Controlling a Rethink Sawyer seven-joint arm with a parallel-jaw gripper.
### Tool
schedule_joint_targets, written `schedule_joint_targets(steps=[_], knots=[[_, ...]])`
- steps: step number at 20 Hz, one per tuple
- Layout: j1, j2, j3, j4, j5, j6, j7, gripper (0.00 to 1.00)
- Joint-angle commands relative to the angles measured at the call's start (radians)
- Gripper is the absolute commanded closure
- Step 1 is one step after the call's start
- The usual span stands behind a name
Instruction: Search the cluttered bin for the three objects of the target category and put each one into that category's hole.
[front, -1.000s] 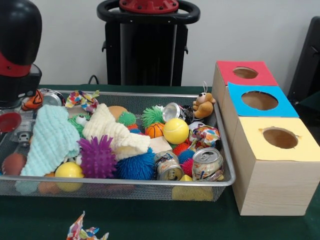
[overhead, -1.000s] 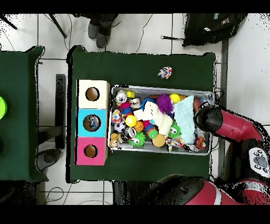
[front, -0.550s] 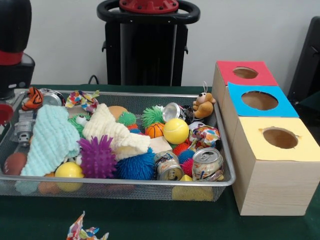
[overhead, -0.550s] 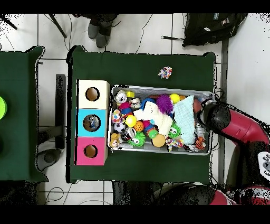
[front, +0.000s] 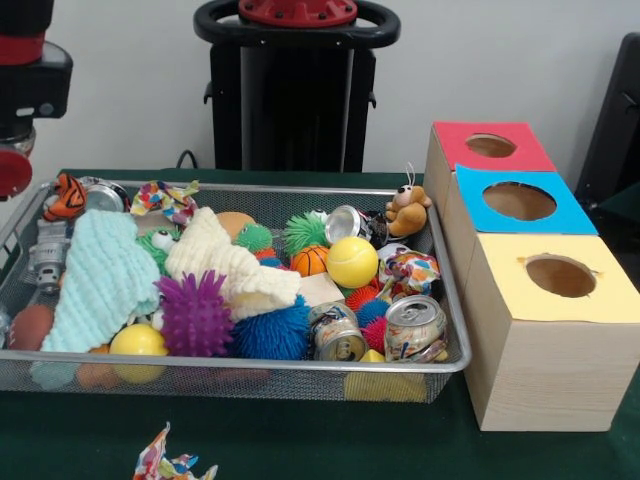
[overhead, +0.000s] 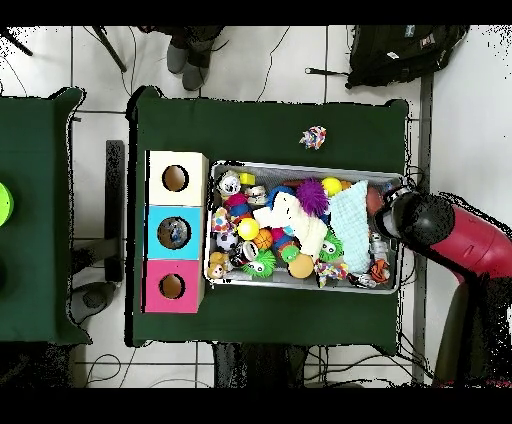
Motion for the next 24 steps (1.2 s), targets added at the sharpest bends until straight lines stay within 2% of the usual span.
schedule_joint_targets(steps=[1, 7, 10, 11, 16, 24], knots=[[0.021, -0.041, 0.094, 0.117, 0.041, 0.114, 0.015, 1.0], [0.022, -0.035, 0.096, 0.106, 0.036, 0.1, 0.01, 1.0], [0.017, -0.027, 0.096, 0.09, 0.005, 0.037, -0.009, 1.0], [0.015, -0.026, 0.097, 0.091, 0.002, 0.017, -0.007, 0.0], [-0.022, -0.026, 0.141, 0.112, 0.0, -0.083, -0.018, 0.0], [-0.074, -0.018, 0.22, 0.118, 0.026, -0.106, -0.025, 0.0]])
